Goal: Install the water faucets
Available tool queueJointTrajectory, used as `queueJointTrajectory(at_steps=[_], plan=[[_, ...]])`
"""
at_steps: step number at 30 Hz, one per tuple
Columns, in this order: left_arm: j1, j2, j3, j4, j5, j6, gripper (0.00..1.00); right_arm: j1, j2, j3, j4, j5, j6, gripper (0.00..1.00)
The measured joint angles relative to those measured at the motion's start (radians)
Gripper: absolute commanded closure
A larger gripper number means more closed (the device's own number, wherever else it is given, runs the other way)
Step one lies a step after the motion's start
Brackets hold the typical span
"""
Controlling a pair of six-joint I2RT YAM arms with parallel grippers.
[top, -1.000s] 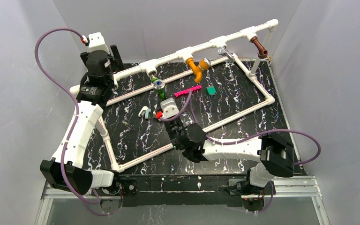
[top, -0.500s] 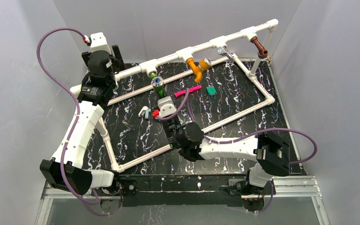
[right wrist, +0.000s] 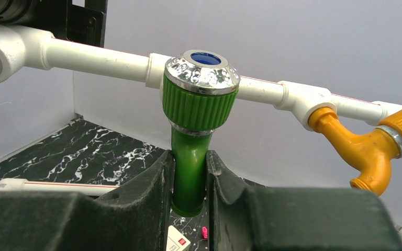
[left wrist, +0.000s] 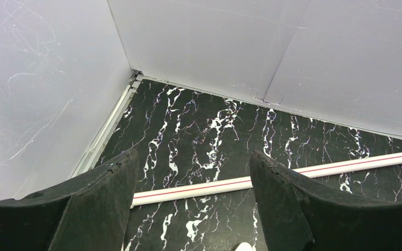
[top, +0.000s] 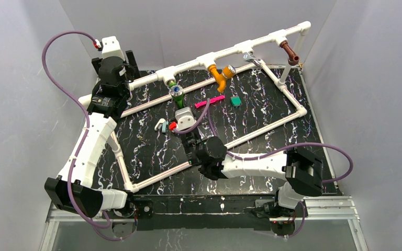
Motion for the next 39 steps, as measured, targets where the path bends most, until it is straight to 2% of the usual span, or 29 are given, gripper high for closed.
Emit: queueJointTrajectory(at_steps=[39], plan=[[-0.008,0.000,-0.006,0.015,-0.011,0.008,0.24,0.004,0.011,0.021,-0.021,0.018,0.001,0.99]])
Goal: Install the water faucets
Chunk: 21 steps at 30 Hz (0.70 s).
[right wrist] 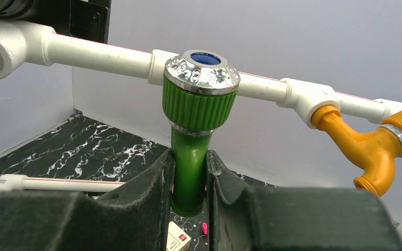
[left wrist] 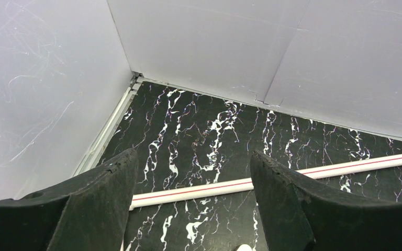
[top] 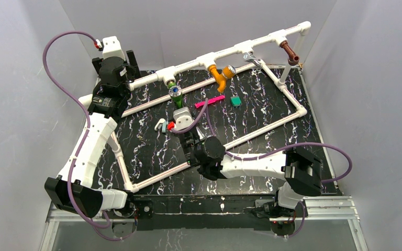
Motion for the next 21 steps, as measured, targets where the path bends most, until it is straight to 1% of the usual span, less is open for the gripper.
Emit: queueJointTrajectory(at_steps=[21], plan=[[0.000,0.000,-0.002,0.003,0.000,0.001,0.24,-0.002,0.001,0.000,-0.006,-0.015,-0.002,0.99]])
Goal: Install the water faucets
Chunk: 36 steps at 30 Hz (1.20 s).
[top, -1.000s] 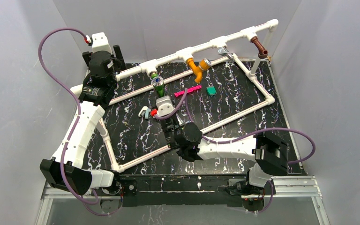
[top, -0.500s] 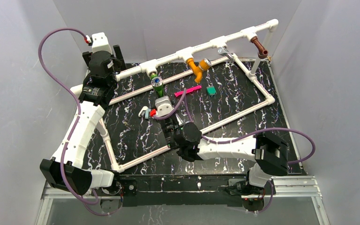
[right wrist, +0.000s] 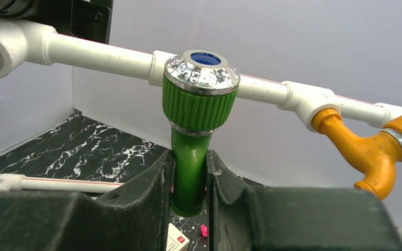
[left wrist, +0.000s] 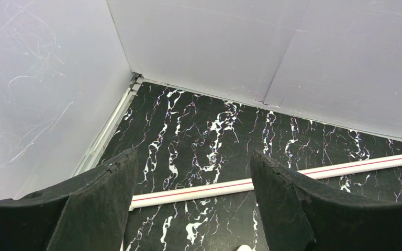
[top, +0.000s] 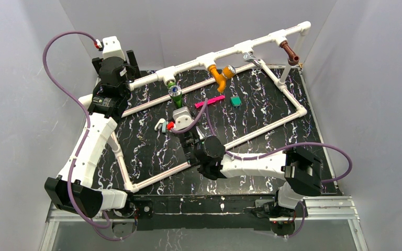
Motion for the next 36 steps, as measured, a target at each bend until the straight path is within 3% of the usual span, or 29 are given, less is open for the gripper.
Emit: queueJointTrajectory(at_steps=[21,36], plan=[[0.000,0.000,-0.005,0.019,0.004,0.002,0.24,-0.028,-0.050,0.000,-0.147,-0.048,0.037,0.99],[0.000,0.000,-0.005,0.019,0.004,0.002,0.24,-0.031,-0.055,0.004,-0.160,-0.045,0.069,0.99]])
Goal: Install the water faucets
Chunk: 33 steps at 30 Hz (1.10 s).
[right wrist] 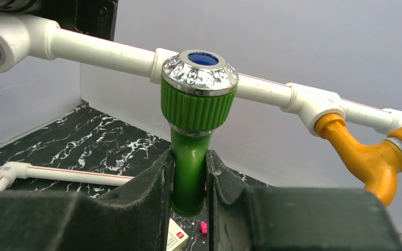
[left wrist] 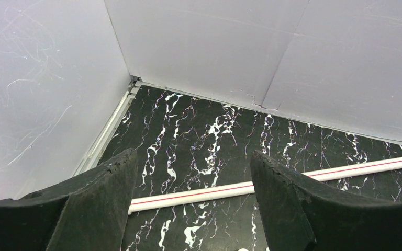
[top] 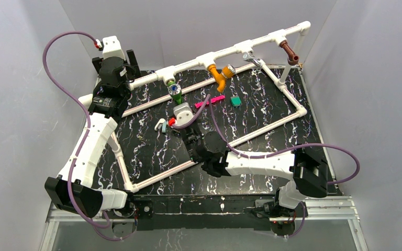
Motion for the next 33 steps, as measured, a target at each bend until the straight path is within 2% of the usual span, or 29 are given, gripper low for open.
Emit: queueJointTrajectory(at_steps=[14,33], plan=[[-0.002,0.000,-0.002,0.005,0.003,0.000,0.24,0.003,0.006,0.011,0.010,0.044,0.100,0.99],[-0.005,0.000,-0.004,0.007,0.003,0.000,0.23,0.010,0.013,0.037,0.004,0.136,0.364,0.99]])
